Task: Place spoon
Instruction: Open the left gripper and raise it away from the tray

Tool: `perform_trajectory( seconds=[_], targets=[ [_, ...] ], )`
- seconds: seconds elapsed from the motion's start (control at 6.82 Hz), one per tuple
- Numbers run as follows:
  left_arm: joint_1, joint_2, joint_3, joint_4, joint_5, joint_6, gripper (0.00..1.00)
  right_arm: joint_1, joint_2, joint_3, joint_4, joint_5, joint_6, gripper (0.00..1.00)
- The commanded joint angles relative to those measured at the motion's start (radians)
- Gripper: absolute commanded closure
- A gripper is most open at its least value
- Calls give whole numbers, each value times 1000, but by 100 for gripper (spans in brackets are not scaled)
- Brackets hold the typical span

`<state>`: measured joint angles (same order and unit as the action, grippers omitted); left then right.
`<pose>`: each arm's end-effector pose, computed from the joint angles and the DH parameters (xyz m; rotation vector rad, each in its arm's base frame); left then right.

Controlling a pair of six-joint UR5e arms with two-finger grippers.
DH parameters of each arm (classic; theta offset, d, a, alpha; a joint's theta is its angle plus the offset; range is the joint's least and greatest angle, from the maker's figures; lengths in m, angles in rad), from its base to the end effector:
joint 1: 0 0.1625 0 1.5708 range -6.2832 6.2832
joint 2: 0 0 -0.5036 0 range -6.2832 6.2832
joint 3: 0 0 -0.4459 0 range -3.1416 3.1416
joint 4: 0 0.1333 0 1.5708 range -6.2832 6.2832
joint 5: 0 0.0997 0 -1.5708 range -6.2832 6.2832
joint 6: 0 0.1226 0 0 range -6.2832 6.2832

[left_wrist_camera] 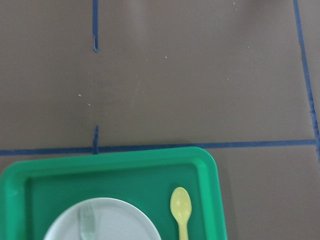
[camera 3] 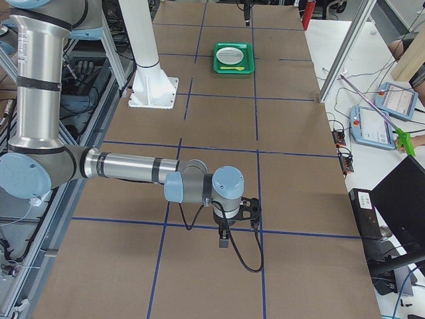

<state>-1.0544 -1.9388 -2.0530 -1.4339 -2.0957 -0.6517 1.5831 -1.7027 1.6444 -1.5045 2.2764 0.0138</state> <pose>0.2437 -0.5748 0.3123 0.3037 0.8020 0.0602 0.0597 -0.4787 0.7802 0.0071 -0.7056 0.0222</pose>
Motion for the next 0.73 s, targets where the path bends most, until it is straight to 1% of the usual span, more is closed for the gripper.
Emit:
perform_trajectory(
  seconds=[0.0,0.15,0.29,0.44,0.59],
  targets=[
    [-189,145,40,20,-70,472,0,0,0,0,0,0,0,0],
    [-284,225,121,11,-134,598,0,0,0,0,0,0,0,0],
    [-358,338,181,-56,-168,627,0,0,0,0,0,0,-2,0],
    [-446,398,273,-162,-197,642,0,0,0,0,0,0,-2,0],
    [-504,402,366,-166,-242,700,0,0,0,0,0,0,-2,0]
  ],
)
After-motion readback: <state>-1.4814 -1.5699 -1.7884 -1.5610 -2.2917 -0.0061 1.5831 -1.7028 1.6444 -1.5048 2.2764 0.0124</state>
